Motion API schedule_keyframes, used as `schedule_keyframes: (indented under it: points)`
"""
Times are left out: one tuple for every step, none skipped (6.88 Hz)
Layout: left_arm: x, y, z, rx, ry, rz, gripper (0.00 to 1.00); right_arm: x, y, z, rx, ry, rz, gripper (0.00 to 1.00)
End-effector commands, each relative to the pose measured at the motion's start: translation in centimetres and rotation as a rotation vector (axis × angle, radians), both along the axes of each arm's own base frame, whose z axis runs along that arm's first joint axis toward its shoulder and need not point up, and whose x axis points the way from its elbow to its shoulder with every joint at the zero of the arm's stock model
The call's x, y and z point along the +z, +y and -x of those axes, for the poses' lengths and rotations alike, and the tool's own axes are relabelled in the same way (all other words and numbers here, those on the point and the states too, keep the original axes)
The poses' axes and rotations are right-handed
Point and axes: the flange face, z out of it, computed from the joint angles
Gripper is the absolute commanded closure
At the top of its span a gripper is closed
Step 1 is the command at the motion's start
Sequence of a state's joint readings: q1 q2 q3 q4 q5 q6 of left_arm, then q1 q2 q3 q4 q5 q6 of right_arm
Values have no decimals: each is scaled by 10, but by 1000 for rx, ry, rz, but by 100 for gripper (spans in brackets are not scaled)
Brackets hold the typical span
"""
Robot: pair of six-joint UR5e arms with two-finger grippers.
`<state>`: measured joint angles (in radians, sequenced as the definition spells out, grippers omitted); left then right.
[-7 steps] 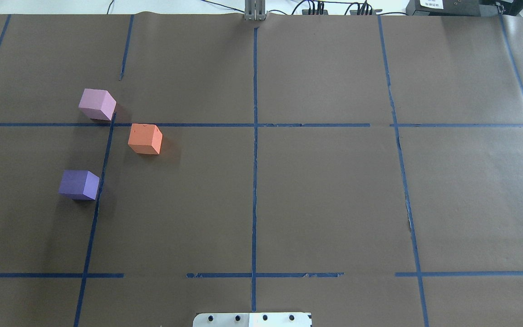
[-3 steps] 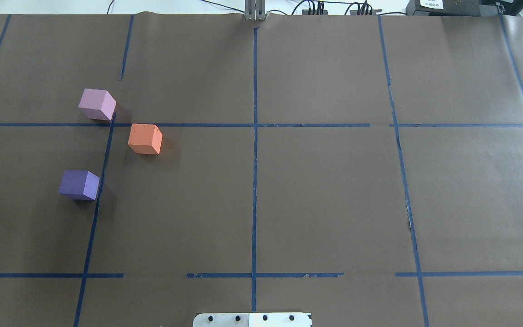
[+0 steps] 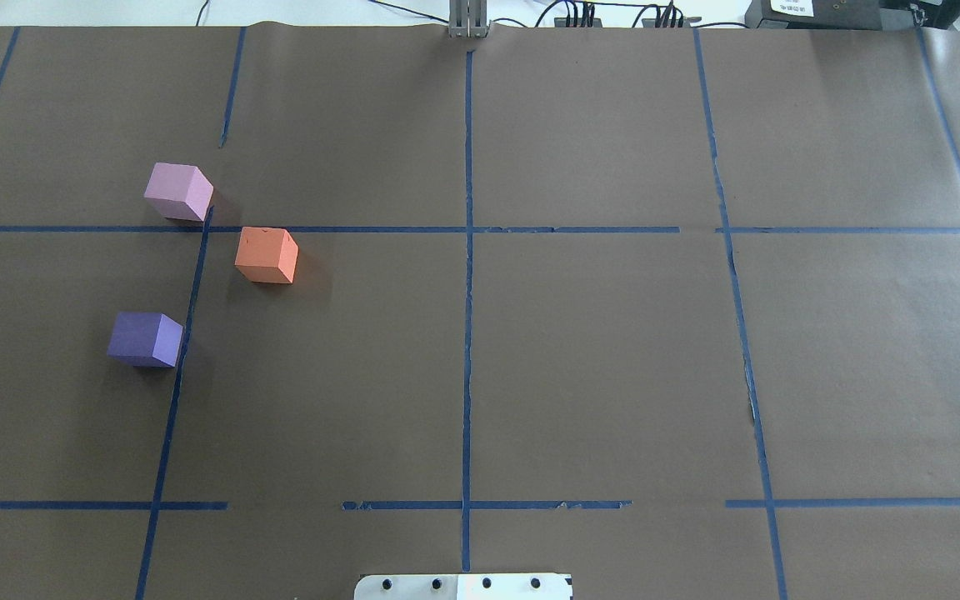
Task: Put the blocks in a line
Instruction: 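Move the left gripper down over the orange cube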
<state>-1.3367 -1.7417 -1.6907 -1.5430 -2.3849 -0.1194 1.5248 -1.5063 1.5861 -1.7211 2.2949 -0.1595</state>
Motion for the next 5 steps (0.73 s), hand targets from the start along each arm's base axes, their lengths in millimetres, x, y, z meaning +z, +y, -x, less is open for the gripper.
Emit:
schedule_keyframes:
  points:
    - [-73,-23,-100,5,0,25,0,0,0,0,0,0,0,0]
    - [-109,-23,-142,6,20,34,0,0,0,0,0,0,0,0]
    - [-134,-20,-177,-11,4,37,0,0,0,0,0,0,0,0]
    - [-151,-10,-220,-36,-2,81,0,0,0,0,0,0,0,0]
    - [-162,0,-253,0,17,70,0,0,0,0,0,0,0,0]
